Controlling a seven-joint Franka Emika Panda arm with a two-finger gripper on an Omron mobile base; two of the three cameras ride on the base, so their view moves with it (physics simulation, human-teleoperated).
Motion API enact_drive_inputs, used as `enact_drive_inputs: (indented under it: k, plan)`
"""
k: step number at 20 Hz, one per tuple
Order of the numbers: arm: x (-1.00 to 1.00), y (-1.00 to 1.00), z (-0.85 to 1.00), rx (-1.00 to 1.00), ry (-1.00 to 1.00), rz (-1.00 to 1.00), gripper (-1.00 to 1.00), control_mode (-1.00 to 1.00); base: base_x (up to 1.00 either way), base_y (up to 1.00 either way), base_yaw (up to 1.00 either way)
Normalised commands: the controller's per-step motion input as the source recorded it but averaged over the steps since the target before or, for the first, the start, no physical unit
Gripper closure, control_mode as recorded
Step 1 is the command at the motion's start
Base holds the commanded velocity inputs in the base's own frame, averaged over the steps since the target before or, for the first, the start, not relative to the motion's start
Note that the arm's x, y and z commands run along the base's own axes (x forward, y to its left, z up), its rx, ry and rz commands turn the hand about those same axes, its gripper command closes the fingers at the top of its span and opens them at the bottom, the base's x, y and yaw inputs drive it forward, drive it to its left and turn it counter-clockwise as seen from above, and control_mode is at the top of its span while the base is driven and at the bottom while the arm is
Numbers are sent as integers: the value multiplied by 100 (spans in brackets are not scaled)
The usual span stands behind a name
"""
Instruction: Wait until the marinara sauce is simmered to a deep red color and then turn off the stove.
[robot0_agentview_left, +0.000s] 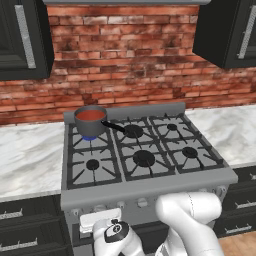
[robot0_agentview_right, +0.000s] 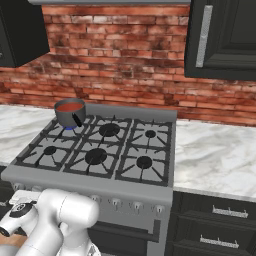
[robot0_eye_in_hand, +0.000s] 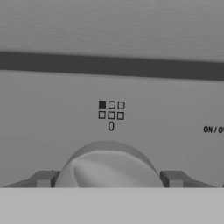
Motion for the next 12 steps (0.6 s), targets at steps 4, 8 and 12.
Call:
enact_drive_inputs:
  k: [4,8,12]
  plan:
    - [0,0,0,0,0,0,100,-100,0,0,0]
    - [0,0,0,0,0,0,100,-100,0,0,0]
    - [0,0,0,0,0,0,100,-100,0,0,0]
